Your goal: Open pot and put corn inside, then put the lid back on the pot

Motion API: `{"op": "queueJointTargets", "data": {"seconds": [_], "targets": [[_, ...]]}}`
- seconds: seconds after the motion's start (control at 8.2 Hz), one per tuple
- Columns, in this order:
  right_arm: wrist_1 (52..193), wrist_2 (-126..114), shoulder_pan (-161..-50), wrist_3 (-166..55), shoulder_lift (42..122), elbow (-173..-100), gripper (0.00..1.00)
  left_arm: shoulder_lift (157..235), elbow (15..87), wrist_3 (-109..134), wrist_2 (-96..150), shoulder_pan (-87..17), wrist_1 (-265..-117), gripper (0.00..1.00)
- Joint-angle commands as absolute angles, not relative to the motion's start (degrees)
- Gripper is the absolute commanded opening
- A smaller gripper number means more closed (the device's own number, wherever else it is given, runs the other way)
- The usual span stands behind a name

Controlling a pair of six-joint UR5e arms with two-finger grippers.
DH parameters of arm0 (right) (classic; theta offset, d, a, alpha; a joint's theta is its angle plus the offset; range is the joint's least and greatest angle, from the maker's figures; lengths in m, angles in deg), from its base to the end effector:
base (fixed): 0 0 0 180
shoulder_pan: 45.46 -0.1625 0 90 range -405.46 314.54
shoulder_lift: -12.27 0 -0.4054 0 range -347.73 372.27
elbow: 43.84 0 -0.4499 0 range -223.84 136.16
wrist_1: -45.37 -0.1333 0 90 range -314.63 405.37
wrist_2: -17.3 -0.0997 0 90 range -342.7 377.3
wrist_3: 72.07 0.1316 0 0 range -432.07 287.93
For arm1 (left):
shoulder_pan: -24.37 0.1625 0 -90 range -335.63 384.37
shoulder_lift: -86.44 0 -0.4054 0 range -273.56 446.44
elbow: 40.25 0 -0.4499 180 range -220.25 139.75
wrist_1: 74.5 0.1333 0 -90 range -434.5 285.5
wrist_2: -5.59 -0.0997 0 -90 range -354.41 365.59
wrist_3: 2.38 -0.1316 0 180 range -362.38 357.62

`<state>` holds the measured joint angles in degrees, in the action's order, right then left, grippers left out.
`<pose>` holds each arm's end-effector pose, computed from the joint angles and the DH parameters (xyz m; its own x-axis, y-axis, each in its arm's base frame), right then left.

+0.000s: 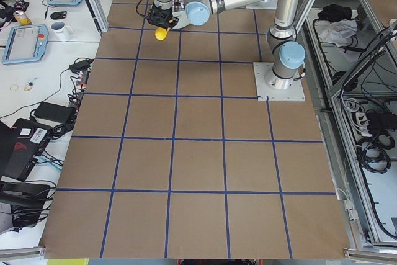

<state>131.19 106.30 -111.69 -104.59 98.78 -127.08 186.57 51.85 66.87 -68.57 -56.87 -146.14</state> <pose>-0.1062 -0.5776 0.4597 -0.9881 -0.1519 -0.0233 -0.1520 0.9884 0.0040 -0.0723 -0.6421 0.3510 -0.1968 -0.9606 0.1960 -0.9469 0.2381 0.2160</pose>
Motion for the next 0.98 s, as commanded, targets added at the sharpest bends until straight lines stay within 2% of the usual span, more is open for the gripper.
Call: {"op": "queueJointTargets", "data": {"seconds": [0.0,0.24,0.61,0.85], "targets": [[130.97,106.07,-111.73,-104.59,98.84,-127.07,0.06,186.11,51.86,69.58,-68.50,-63.05,-142.98,0.00],[130.97,106.07,-111.73,-104.50,98.84,-127.07,0.06,187.69,51.94,77.31,-68.41,-69.99,-132.65,0.00],[130.97,106.86,-111.73,-104.50,98.84,-127.07,0.04,191.90,52.12,87.25,-60.17,-73.80,-119.54,0.00],[130.97,106.69,-111.73,-104.59,98.84,-127.07,0.04,194.27,52.12,89.28,-60.06,-77.30,-119.15,0.00]]}}
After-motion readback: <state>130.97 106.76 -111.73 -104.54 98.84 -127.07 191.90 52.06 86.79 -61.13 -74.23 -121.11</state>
